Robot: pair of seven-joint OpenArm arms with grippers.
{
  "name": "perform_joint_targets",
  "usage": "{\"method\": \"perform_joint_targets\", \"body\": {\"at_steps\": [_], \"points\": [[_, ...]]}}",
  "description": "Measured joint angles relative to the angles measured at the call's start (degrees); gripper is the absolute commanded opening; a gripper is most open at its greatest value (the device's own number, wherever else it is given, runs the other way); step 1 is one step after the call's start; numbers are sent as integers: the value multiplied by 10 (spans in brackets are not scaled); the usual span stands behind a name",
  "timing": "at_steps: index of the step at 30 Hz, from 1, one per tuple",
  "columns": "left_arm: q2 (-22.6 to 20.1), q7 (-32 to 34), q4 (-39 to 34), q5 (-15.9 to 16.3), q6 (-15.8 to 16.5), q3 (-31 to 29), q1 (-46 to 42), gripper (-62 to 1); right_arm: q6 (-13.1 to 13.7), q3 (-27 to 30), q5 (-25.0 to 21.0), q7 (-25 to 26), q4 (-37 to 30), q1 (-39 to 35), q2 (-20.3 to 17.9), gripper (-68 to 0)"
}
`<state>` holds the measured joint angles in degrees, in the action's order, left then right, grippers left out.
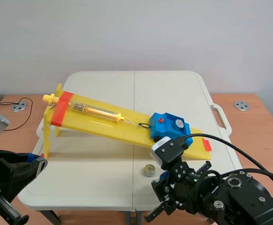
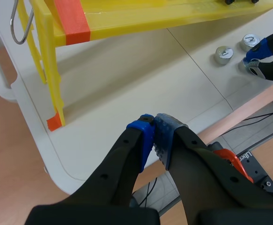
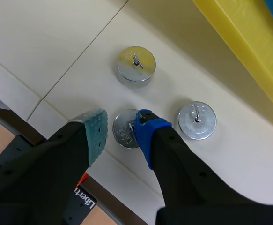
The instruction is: Place the four metal weights on the blue cart on the ramp.
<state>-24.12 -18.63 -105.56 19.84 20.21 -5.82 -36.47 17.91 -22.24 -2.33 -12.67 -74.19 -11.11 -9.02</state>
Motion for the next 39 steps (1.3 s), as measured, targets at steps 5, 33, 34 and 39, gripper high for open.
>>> {"method": "perform_joint_targets", "body": {"at_steps": [5,33,34,39], "points": [[0,0,0,0,0,0,0,-571,-6,0,0,-1,0,0,0,-662],[0,0,0,0,0,0,0,-571,40,194,-230,-134,-263,-120,-56,-669],[0,0,0,0,0,0,0,-571,40,210,-249,-142,-270,-123,-56,-669],[0,0,0,0,0,0,0,-571,55,299,-327,-188,-285,-126,-56,-669]]}}
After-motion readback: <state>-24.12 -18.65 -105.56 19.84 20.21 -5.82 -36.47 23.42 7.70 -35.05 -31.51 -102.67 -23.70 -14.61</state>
